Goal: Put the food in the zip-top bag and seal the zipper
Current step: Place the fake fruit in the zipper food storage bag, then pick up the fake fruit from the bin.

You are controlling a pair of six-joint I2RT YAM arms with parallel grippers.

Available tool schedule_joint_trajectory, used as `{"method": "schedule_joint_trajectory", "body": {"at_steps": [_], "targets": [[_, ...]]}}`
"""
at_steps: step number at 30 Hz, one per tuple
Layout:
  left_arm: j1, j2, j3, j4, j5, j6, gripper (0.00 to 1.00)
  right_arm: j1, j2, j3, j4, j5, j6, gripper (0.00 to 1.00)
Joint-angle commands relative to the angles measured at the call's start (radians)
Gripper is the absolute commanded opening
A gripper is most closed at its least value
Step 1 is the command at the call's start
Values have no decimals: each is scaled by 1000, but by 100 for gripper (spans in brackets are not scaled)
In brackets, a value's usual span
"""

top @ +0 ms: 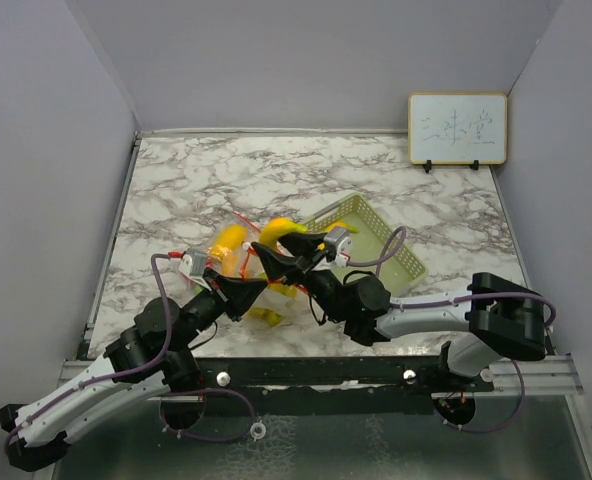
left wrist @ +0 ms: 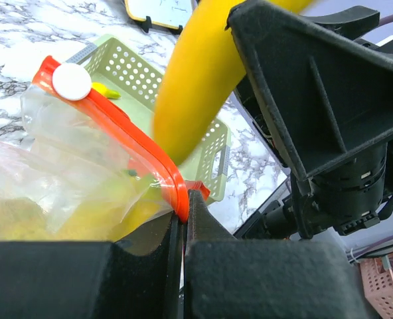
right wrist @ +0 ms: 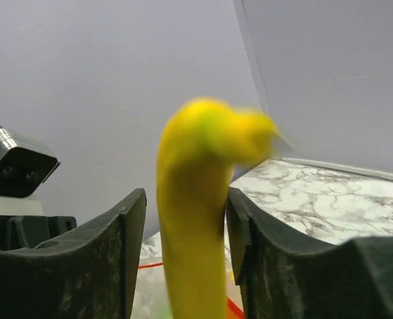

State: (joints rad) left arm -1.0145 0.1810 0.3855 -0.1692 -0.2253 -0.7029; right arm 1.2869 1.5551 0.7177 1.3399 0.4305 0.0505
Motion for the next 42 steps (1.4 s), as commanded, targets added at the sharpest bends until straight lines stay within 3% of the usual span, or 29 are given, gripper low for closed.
{"method": "schedule_joint_trajectory", "body": {"at_steps": [1, 8, 12, 14, 16, 18, 20, 22, 24, 26, 30, 33, 37, 42], "targets": [[4, -24, 34, 10, -35, 22, 0, 7, -22, 0, -133, -27, 34, 52], [4, -18, 50, -3, -23, 27, 0, 8, 25, 29, -107, -36, 37, 47], [4, -29, 51, -13, -28, 27, 0, 9, 24, 38, -113, -57, 32, 29], [4, -35, 52, -15, -32, 26, 0, 8, 5, 37, -142, -41, 22, 26], [4, -39, 53, -18, -32, 29, 0, 7, -35, 37, -201, 45, 10, 28], [4, -40, 57, -26, -31, 29, 0, 4, -88, 51, -305, 214, 8, 38], [4, -39, 63, -33, -30, 29, 0, -17, -137, 91, -480, 328, 16, 50], [4, -42, 72, -38, -28, 32, 0, -58, -188, 140, -748, 388, 112, 57], [4, -43, 78, -42, -28, 38, 0, -119, -232, 167, -1054, 378, 267, 59], [4, -42, 87, -40, -26, 41, 0, -198, -272, 169, -1256, 330, 406, 59], [4, -38, 96, -37, -15, 50, 0, -290, -289, 176, -1532, 313, 576, 59], [4, -40, 86, -23, -3, 59, 0, -384, -240, 191, -1609, 237, 590, 61], [4, -51, 51, 6, 12, 49, 0, -544, -122, 229, -1606, 22, 564, 62], [4, -64, 41, 13, 17, 43, 0, -596, 35, 313, -1557, -31, 507, 61]]}}
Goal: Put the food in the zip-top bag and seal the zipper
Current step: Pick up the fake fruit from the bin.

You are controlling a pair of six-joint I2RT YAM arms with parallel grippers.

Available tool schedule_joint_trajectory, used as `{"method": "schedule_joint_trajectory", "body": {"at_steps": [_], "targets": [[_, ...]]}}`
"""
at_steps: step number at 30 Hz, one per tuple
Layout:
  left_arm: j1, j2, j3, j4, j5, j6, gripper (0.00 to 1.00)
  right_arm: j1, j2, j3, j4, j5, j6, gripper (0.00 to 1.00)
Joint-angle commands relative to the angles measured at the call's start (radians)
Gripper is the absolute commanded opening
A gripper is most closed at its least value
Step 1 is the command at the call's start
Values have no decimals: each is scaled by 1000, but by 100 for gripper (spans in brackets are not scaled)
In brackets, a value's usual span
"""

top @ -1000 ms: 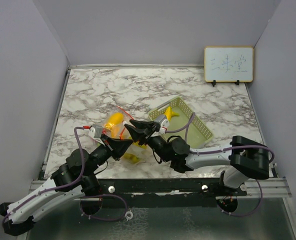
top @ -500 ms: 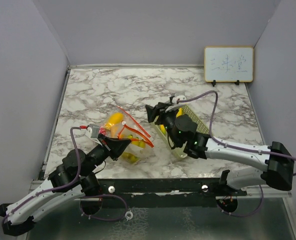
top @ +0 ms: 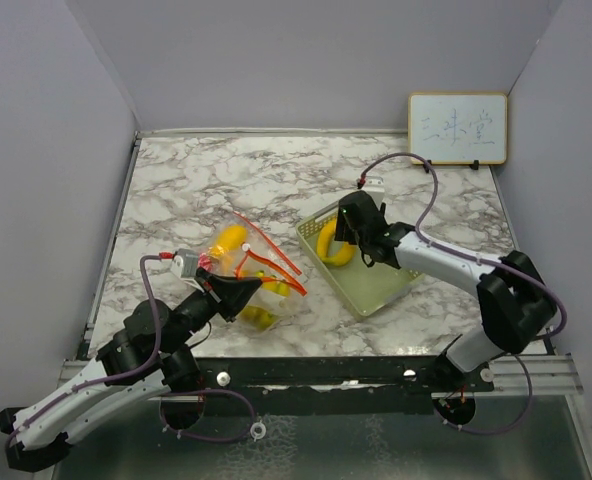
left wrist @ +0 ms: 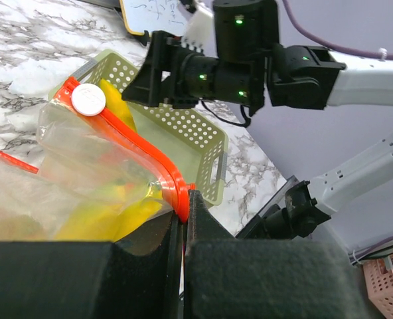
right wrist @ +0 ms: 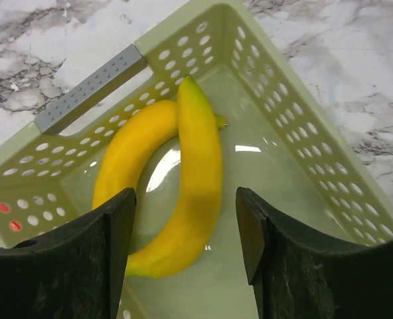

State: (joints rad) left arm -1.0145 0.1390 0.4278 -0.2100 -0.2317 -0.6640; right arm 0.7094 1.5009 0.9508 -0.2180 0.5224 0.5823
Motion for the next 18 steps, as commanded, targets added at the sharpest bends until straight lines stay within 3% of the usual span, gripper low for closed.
{"method": "schedule_joint_trajectory", "body": {"at_steps": [1, 16, 18], "targets": [[4, -24, -1, 51, 21, 6, 0, -28, 110, 88, 21, -139, -34, 61], [4, -47, 11, 21, 4, 16, 0, -131, 285, 115, 78, -161, -83, 57], [4, -45, 11, 30, 11, 17, 0, -134, 304, 114, 82, -174, -85, 46]]}}
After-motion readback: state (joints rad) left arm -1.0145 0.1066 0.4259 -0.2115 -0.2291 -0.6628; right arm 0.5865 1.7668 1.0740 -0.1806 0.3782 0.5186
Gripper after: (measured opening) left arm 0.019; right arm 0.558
